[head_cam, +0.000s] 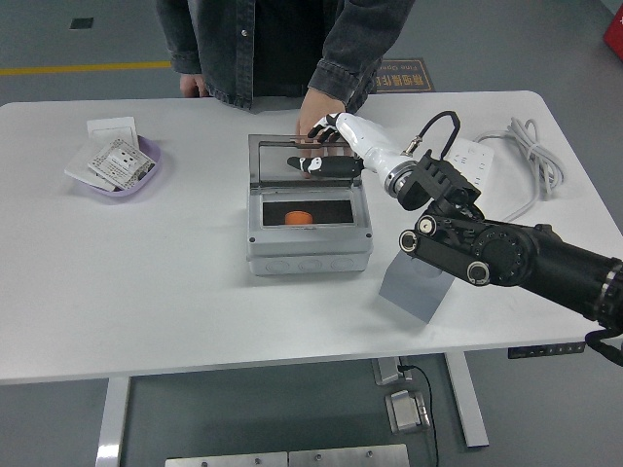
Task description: Pick up the cylinder from the cube,place it in the box,flap close box
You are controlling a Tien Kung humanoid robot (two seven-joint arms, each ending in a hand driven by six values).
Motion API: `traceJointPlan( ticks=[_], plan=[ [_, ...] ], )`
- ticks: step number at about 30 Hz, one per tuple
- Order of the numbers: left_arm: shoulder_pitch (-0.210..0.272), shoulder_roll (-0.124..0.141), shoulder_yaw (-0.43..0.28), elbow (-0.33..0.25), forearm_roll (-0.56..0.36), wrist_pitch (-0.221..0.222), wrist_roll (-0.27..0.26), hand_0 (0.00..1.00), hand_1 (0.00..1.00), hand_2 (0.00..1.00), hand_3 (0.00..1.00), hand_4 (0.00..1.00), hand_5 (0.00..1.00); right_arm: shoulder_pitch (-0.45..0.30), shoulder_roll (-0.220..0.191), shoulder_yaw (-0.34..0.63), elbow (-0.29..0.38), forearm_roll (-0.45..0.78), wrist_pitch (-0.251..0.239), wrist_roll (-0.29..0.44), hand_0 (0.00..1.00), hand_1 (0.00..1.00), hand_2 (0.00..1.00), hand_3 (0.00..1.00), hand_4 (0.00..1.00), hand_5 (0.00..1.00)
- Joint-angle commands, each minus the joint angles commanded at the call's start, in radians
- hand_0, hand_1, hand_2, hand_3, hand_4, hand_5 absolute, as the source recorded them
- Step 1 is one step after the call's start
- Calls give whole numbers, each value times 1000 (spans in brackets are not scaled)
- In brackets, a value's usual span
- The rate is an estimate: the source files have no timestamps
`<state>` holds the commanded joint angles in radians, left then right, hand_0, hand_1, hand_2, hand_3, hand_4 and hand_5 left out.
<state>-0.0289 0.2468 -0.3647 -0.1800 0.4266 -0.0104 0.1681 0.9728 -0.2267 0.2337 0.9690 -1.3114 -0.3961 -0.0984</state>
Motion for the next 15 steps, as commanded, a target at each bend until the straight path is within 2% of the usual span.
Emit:
traceJointPlan(
  ticks=[2,3,8,15],
  plan=[
    [1,0,-3,0,2,0,0,640,666,546,555,463,61,-14,-21,4,41,-29,0,-7,800,714,700,678,932,639],
    [1,0,-6,0,4,0,0,640,667,547,555,465,62,-22,-34,9,65,-46,0,-11,795,708,695,682,942,676],
    [4,0,-23,0,18,0,3,640,666,547,555,466,60,-61,-88,23,183,-102,-6,-26,787,700,693,684,940,685],
    [6,-1,-18,0,12,1,0,640,668,547,556,470,64,-105,-128,7,299,-124,-17,-29,764,685,689,680,939,689]
  ],
)
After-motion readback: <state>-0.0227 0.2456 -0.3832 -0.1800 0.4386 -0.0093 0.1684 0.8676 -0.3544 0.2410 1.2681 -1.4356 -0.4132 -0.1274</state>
